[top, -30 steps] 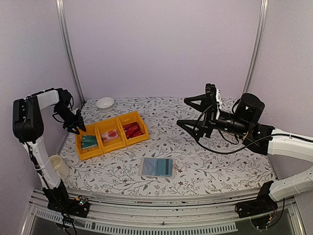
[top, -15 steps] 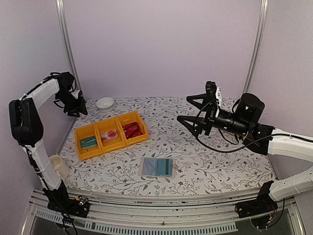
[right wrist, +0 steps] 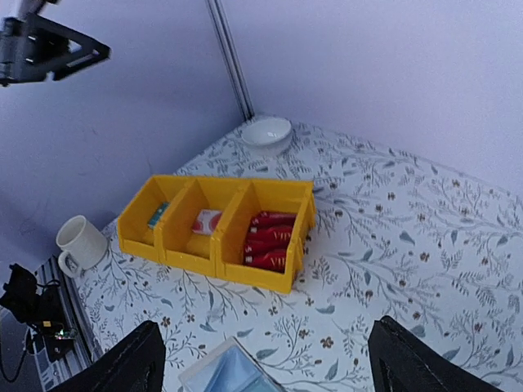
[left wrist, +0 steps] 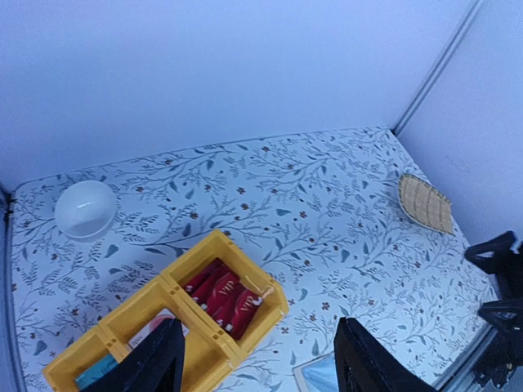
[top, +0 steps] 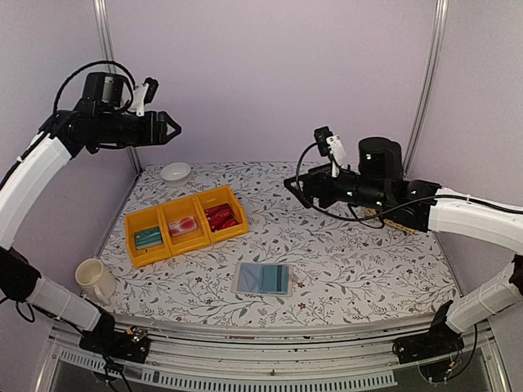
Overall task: Take the credit cards out of the card holder
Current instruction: Pick up the card holder from the center of the board.
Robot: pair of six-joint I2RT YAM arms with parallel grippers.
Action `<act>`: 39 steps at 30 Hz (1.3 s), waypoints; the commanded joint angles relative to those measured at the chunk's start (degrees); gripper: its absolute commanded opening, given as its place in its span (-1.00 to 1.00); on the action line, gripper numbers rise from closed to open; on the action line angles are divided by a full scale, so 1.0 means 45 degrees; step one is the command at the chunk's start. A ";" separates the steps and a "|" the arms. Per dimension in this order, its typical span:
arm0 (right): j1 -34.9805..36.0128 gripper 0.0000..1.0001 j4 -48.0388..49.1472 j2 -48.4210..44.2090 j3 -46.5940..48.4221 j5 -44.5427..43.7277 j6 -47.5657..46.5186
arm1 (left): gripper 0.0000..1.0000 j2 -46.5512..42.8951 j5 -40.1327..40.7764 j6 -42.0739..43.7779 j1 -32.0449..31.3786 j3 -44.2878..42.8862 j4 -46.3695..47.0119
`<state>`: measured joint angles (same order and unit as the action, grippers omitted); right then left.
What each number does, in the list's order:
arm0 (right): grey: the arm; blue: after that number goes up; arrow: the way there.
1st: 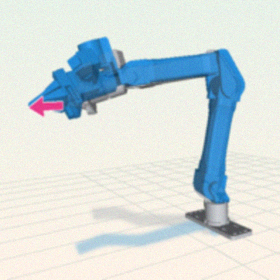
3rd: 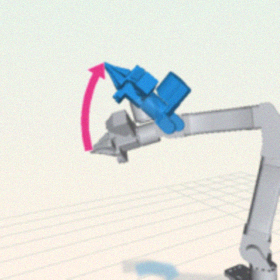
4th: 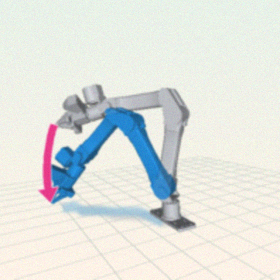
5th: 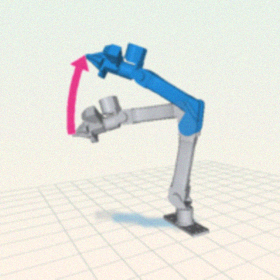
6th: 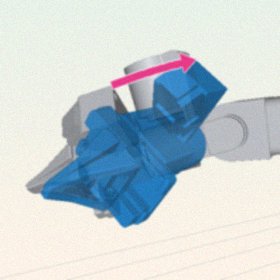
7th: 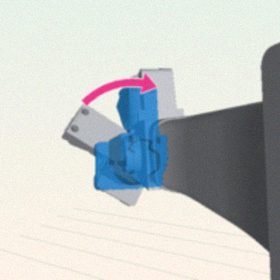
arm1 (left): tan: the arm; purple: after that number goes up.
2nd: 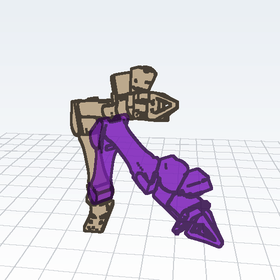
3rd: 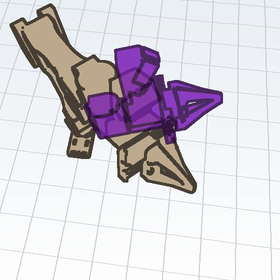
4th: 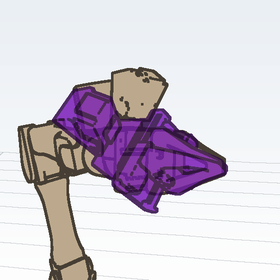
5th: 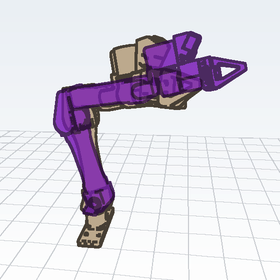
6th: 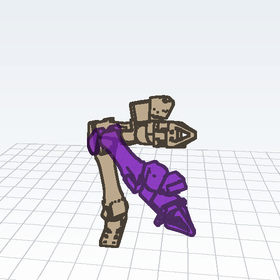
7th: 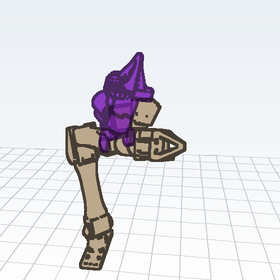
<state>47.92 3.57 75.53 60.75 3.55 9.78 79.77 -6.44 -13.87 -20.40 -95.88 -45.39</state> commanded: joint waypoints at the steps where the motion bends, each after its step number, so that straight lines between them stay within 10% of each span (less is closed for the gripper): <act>1: 0.1222 0.79 -0.4494 0.2411 0.0458 -0.2521 0.2695 | 0.31 -0.0641 0.0120 -0.0907 -0.2002 0.2157 0.2156; 12: 0.1870 0.97 -0.6632 0.7160 0.1800 -0.3667 0.4727 | 0.36 -0.0726 -0.0293 -0.1214 -0.5025 0.6196 0.5664; 17: 0.1880 0.42 -0.6331 0.7349 0.1802 -0.2799 0.4677 | 0.37 -0.0262 -0.0526 -0.0586 -0.5580 0.6133 0.5696; 27: 0.2065 0.47 -0.6820 0.7458 0.1482 -0.1506 0.4953 | 0.38 -0.0078 -0.0464 -0.0180 -0.5661 0.6286 0.5788; 39: 0.2081 -0.45 -0.6864 0.6646 0.1166 -0.0597 0.4980 | 0.39 -0.0005 -0.0447 -0.0066 -0.5660 0.6462 0.5784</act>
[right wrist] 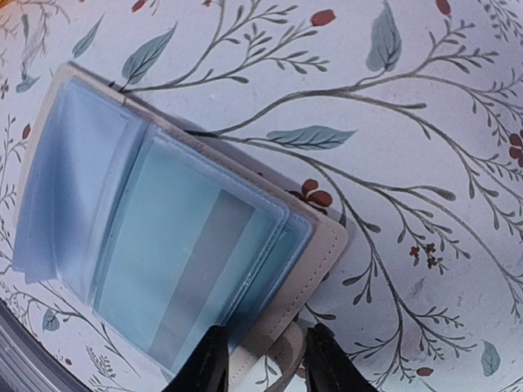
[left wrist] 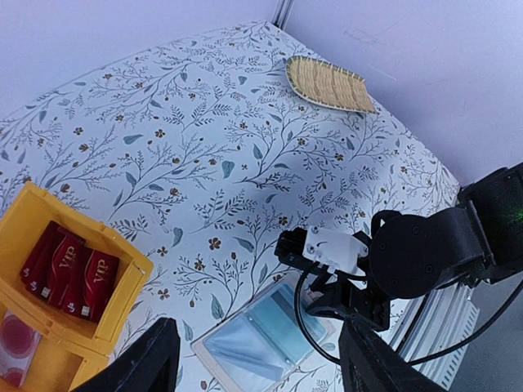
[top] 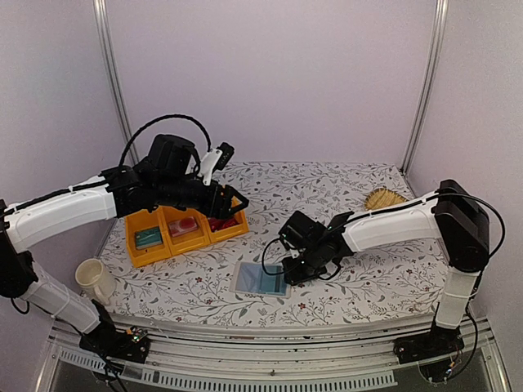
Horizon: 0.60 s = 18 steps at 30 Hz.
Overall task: Take the credit cards out of the card holder
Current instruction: Pick up the card holder from the center of the board.
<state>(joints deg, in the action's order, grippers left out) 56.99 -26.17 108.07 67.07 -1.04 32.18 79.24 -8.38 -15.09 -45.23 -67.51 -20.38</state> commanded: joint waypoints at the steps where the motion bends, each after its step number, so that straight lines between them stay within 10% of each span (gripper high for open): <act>1: 0.0069 -0.63 -0.0238 -0.0658 -0.0295 0.0340 -0.0067 | 0.39 0.0114 -0.0064 0.0219 -0.0139 0.0174 0.0242; 3: 0.0037 -0.95 -0.0330 -0.0782 -0.0184 0.0218 -0.0280 | 0.40 0.0169 -0.0350 0.0257 -0.0143 0.0223 0.0347; 18: -0.0063 -0.97 0.0368 -0.4890 0.2447 0.5975 -0.6465 | 0.83 -0.2960 -0.2395 -0.0213 -0.0131 0.5069 0.7022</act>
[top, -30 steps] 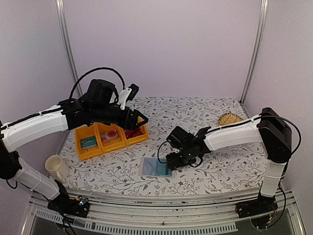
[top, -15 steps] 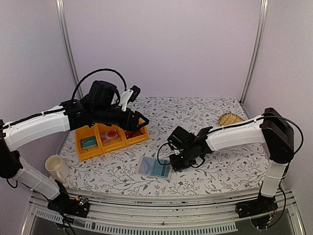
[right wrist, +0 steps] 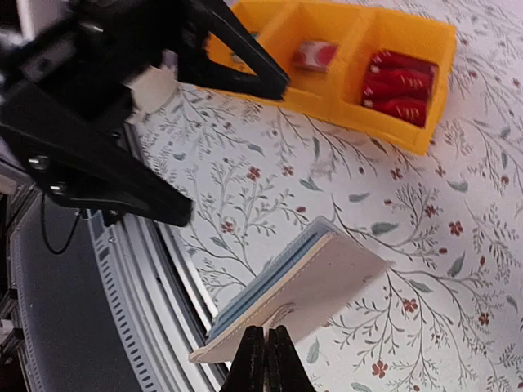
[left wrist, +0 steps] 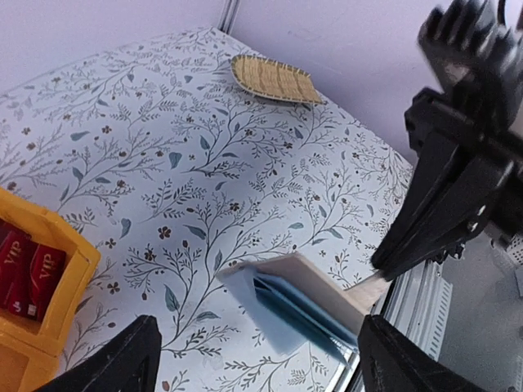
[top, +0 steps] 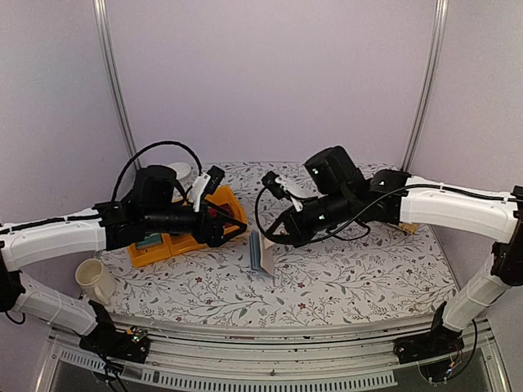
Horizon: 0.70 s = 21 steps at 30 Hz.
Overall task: Take the credit cards out of the card holder
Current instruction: Pick up the card holder from the center of the board, then pass from the right arm to the left
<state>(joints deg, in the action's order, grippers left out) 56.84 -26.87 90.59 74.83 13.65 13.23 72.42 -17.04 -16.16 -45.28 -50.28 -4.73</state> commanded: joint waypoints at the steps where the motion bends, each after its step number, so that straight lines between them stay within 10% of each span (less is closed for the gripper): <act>1: -0.0033 -0.97 0.0642 -0.1277 0.0831 0.3298 -0.2679 | 0.94 -0.1809 -0.0496 0.0094 -0.0118 0.1751 0.4261; 11: -0.0891 -0.97 0.1904 -0.3278 0.1525 0.8820 -0.5350 | 0.88 -0.3420 -0.1709 0.1761 -0.0359 0.4271 0.6318; 21: -0.0896 -0.97 0.0667 -0.2372 0.3527 0.9954 -0.6450 | 0.97 -0.3211 -0.3621 0.3848 -0.1594 0.5738 1.0481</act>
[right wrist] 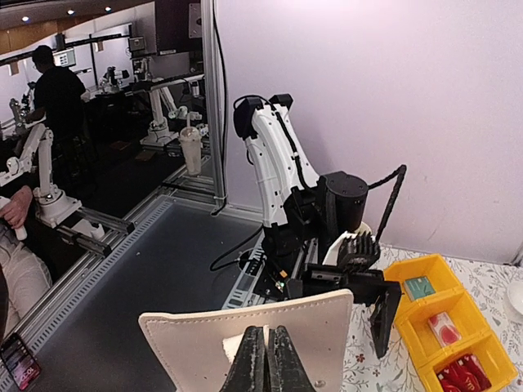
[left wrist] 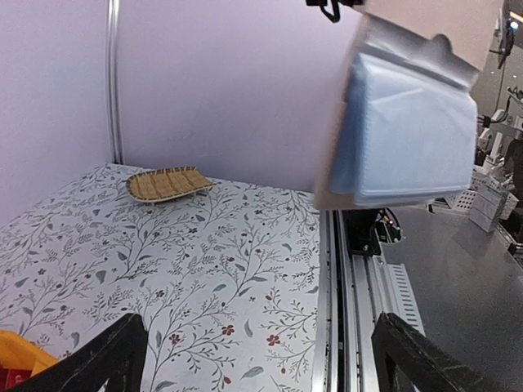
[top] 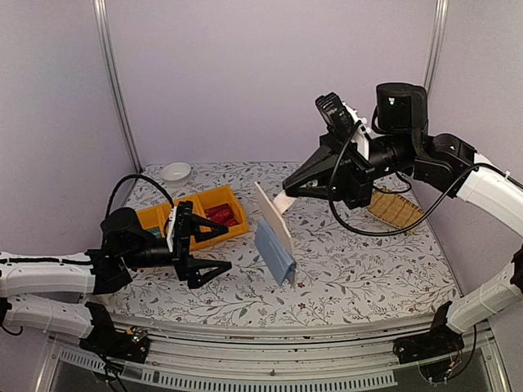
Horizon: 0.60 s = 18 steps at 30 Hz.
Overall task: Take the credit cards out of the card holder
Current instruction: Pass from the right arm to the left
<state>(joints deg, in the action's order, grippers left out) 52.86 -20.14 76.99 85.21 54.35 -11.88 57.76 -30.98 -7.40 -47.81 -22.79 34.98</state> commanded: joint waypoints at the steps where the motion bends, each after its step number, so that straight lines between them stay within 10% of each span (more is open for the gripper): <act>1: -0.0024 -0.97 -0.1419 0.0951 0.1648 0.1011 -0.1138 | 0.97 0.0044 -0.0547 0.2407 -0.1308 -0.0726 0.1193; 18: 0.0120 -0.97 -0.3642 0.2423 0.3485 0.1964 -0.3134 | 0.97 0.2102 -0.2037 0.5102 -0.2177 -0.4445 -0.1598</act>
<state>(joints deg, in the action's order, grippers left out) 52.97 -34.81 87.64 98.59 60.93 -24.01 66.46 -40.34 12.88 -56.18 -42.13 30.48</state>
